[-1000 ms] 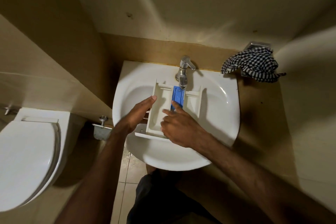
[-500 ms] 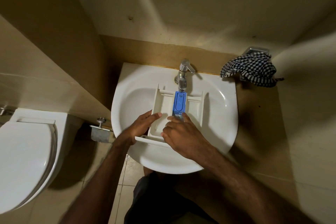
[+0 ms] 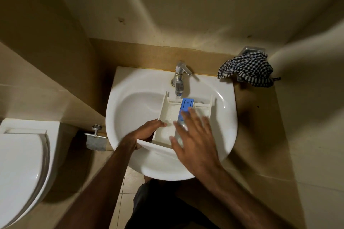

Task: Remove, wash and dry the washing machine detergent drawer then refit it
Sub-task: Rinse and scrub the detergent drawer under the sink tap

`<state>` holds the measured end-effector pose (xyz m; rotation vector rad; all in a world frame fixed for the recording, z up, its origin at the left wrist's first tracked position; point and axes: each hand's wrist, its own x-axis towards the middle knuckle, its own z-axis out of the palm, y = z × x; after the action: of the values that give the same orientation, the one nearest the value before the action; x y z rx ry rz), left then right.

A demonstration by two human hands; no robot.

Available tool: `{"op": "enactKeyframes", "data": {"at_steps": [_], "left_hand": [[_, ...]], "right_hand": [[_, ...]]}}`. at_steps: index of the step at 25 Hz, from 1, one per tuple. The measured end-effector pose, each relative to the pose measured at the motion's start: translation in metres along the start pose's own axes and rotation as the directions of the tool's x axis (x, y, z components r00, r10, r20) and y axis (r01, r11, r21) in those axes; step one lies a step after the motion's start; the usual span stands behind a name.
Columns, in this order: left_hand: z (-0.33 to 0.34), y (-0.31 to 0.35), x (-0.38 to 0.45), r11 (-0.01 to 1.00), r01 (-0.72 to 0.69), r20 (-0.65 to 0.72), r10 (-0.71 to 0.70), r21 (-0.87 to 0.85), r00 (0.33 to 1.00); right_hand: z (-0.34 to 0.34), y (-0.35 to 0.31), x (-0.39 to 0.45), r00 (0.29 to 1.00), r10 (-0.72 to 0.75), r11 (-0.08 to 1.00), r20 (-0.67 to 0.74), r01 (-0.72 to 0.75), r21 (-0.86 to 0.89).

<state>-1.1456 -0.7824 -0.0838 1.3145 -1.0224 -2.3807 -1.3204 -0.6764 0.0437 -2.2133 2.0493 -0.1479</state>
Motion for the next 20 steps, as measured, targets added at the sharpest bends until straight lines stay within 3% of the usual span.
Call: {"op": "enactKeyframes", "data": {"at_steps": [2, 3, 4, 6, 7, 10, 12, 13, 14, 15, 16, 17, 18, 20], "left_hand": [[0.003, -0.001, 0.000, 1.000, 0.028, -0.017, -0.028, -0.011, 0.999], [0.005, -0.003, 0.000, 0.999, 0.035, -0.024, -0.035, -0.018, 0.999], [0.007, -0.005, 0.001, 0.999, 0.035, -0.028, -0.035, -0.031, 0.999], [0.017, -0.008, 0.001, 0.997, 0.027, -0.004, -0.027, -0.070, 1.000], [0.023, -0.008, 0.001, 0.996, 0.025, 0.013, -0.024, -0.081, 1.000], [0.033, 0.003, 0.001, 0.992, -0.015, -0.077, 0.024, 0.124, 0.997], [0.035, 0.014, -0.001, 0.930, -0.093, -0.242, 0.188, 0.356, 0.952], [0.033, 0.018, -0.003, 0.840, -0.131, -0.332, 0.345, 0.526, 0.878], [0.029, 0.019, -0.004, 0.645, -0.148, -0.336, 0.563, 0.749, 0.755], [0.024, 0.018, -0.005, 0.360, -0.137, -0.197, 0.746, 0.923, 0.636], [0.021, 0.018, -0.006, 0.050, -0.151, 0.046, 0.817, 0.987, 0.574], [0.019, 0.018, -0.005, -0.222, -0.187, 0.290, 0.764, 0.957, 0.577], [0.017, 0.019, -0.003, -0.400, -0.222, 0.447, 0.655, 0.889, 0.610], [0.017, 0.030, 0.005, -0.567, -0.205, 0.536, 0.511, 0.798, 0.672]], "right_hand": [[-0.004, 0.017, -0.001, 0.917, 0.363, 0.931, -0.164, -0.349, 0.108], [-0.005, 0.030, 0.000, 0.836, 0.544, 0.824, -0.068, -0.517, 0.232], [-0.003, 0.042, 0.003, 0.740, 0.661, 0.655, 0.125, -0.650, 0.386], [0.003, 0.062, 0.011, 0.575, 0.622, 0.228, 0.532, -0.783, 0.579], [0.007, 0.068, 0.013, 0.556, 0.579, 0.133, 0.597, -0.786, 0.603], [0.020, 0.075, 0.017, 0.598, 0.636, 0.230, 0.487, -0.750, 0.620], [0.023, 0.077, 0.018, 0.599, 0.666, 0.244, 0.445, -0.739, 0.628], [0.024, 0.078, 0.017, 0.592, 0.671, 0.238, 0.445, -0.741, 0.627], [0.024, 0.079, 0.016, 0.590, 0.672, 0.231, 0.448, -0.742, 0.629], [0.024, 0.079, 0.015, 0.589, 0.676, 0.234, 0.443, -0.742, 0.629], [0.023, 0.079, 0.014, 0.590, 0.682, 0.241, 0.433, -0.739, 0.629], [0.020, 0.079, 0.014, 0.590, 0.689, 0.252, 0.421, -0.740, 0.624], [0.017, 0.078, 0.015, 0.594, 0.695, 0.274, 0.405, -0.740, 0.614], [0.010, 0.078, 0.016, 0.609, 0.698, 0.337, 0.376, -0.743, 0.578]]}}
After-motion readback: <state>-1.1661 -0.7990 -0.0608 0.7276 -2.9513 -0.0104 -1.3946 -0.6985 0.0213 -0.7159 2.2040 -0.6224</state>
